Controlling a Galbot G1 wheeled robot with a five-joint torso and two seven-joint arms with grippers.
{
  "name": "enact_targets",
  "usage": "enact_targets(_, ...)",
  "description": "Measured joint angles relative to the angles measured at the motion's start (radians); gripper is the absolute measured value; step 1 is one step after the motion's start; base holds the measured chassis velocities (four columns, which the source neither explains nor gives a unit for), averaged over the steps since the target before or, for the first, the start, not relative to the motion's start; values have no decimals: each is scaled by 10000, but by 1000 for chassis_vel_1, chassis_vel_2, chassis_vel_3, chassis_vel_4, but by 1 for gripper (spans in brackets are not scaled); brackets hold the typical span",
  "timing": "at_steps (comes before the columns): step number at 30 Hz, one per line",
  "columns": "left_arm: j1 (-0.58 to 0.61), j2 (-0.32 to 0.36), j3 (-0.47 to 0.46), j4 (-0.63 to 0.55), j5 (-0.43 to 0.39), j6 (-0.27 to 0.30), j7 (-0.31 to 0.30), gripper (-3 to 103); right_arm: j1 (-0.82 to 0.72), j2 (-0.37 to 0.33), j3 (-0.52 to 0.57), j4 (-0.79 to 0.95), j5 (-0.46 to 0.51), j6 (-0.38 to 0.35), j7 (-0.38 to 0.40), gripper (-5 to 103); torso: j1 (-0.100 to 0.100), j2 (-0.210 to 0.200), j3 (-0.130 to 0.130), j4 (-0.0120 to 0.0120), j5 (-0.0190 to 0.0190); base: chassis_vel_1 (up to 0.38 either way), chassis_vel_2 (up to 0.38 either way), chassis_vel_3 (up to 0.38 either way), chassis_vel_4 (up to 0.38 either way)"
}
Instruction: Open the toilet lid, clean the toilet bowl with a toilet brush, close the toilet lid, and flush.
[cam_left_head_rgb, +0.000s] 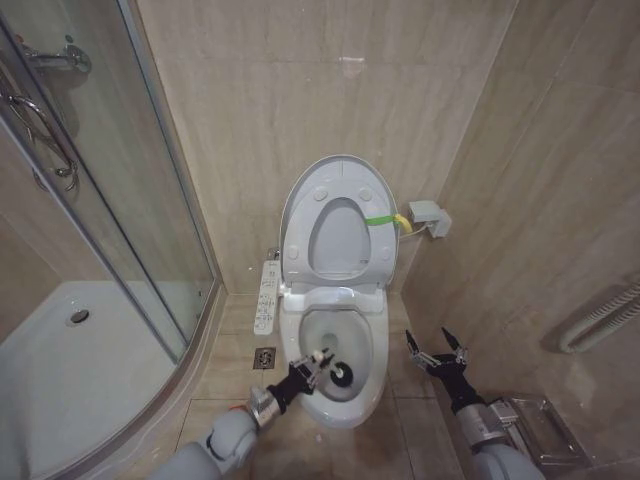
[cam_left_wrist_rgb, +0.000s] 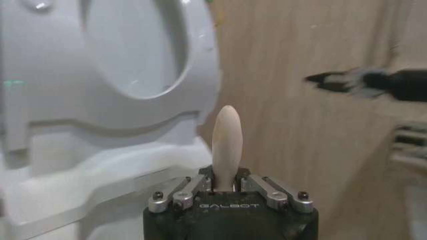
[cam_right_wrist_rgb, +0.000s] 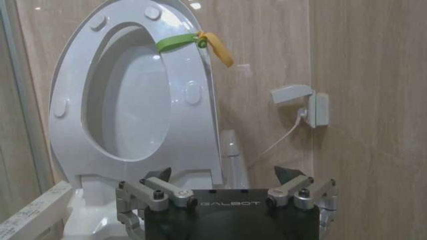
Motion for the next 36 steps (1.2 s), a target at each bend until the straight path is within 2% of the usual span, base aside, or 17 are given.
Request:
enact_targets(6, -770, -549, 81, 948, -286, -125, 143, 19, 0, 0, 0, 0, 0, 0, 0, 100, 1, -1, 1, -1, 1, 0, 0, 0, 0)
enact_targets(8, -825, -578, 139, 852, -352, -97, 139, 19, 1, 0, 0, 0, 0, 0, 0, 100, 1, -1, 1, -3, -1, 0, 0, 0, 0)
enact_targets(11, -712, -473, 315, -95, -451, 43, 25, 19, 0, 0, 0, 0, 0, 0, 0, 100, 1, 0, 1, -3, 0, 0, 0, 0, 0)
enact_targets(12, -712, -473, 315, -95, -451, 43, 25, 19, 0, 0, 0, 0, 0, 0, 0, 100, 1, 0, 1, -3, 0, 0, 0, 0, 0)
enact_targets(15, -266, -90, 415, -923, -360, 227, -22, 19, 0, 0, 0, 0, 0, 0, 0, 100, 0, 0, 1, 1, 1, 0, 0, 0, 0)
enact_targets(22, 293, 34, 94, -984, -15, 235, -19, 19, 1, 0, 0, 0, 0, 0, 0, 100, 0, 0, 0, 1, 0, 0, 0, 0, 0)
enact_targets(27, 372, -38, -178, -282, 106, 130, 53, 19, 0, 0, 0, 0, 0, 0, 1, 100, 0, 0, 0, 2, 0, 0, 0, 0, 0)
enact_targets(31, -390, -538, -244, 1025, -202, -109, 358, 19, 0, 0, 0, 0, 0, 0, 0, 100, 0, -1, 1, 0, 1, 0, 0, 0, 0)
enact_targets(36, -821, -776, -180, 1324, -337, -143, 381, 19, 0, 0, 0, 0, 0, 0, 0, 100, 1, 0, 1, -4, 0, 0, 0, 0, 0)
